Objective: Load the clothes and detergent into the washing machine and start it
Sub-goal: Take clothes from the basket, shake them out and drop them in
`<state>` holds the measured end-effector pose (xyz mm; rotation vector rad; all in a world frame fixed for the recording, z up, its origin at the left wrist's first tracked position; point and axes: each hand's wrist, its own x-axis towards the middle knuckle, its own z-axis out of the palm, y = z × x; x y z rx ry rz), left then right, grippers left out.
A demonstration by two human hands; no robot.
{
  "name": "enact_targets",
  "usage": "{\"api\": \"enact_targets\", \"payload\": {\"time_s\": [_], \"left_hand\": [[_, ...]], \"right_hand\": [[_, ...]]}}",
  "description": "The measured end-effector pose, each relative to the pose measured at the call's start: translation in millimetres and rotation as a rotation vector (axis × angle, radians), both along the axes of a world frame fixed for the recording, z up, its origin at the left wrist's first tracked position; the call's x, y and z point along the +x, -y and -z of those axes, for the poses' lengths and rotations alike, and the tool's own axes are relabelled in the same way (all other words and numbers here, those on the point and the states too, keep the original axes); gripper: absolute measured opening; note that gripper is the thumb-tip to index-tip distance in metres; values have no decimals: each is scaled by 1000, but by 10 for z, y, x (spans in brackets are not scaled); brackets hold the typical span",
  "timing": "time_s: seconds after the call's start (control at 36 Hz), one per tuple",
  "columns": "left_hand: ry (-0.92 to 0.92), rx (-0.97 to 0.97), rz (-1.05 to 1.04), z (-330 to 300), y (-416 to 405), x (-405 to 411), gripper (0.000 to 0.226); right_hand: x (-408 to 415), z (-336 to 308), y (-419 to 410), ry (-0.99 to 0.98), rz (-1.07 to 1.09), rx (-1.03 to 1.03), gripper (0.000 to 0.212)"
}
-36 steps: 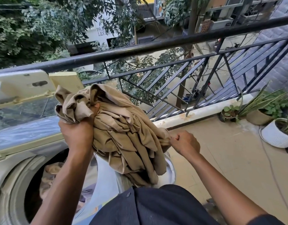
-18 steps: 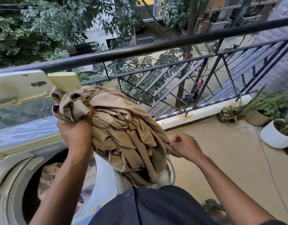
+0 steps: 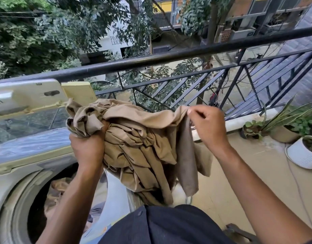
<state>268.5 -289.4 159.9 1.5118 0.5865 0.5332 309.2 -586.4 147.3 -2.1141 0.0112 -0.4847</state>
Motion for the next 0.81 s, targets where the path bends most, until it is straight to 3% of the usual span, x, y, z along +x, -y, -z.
{"api": "enact_targets", "payload": {"time_s": [0.08, 0.14, 0.22, 0.28, 0.39, 0.44, 0.5, 0.56, 0.64, 0.72, 0.81], "left_hand": [[-15, 4, -2, -7, 3, -12, 53], [-27, 5, -12, -14, -5, -15, 53], [-48, 13, 2, 13, -20, -12, 33], [-54, 40, 10, 57, -21, -25, 23], [-19, 56, 28, 120, -24, -59, 17], [-18, 49, 21, 116, -31, -51, 17], [-23, 40, 19, 100, -37, -34, 23], [-36, 33, 20, 84, -35, -17, 31], [-52, 38, 30, 87, -22, -29, 37], [-39, 44, 39, 109, -24, -48, 26], [-47, 20, 20, 111, -10, -43, 34]], "right_hand": [[-46, -168, -33, 197, 67, 19, 19], [-53, -79, -38, 160, 27, -214, 23], [-3, 104, -19, -502, -147, -820, 23], [-19, 84, -20, -621, -130, -933, 20], [-39, -157, 37, -249, 65, -675, 27], [-55, -258, 64, -18, 92, -488, 21], [-93, -237, 48, 109, 98, -433, 20], [-116, -63, 25, -70, 9, -579, 27], [-145, 156, -25, -604, -112, -907, 21], [-142, 146, -4, -551, -67, -785, 29], [-108, -14, 6, -392, -182, -384, 31]]}}
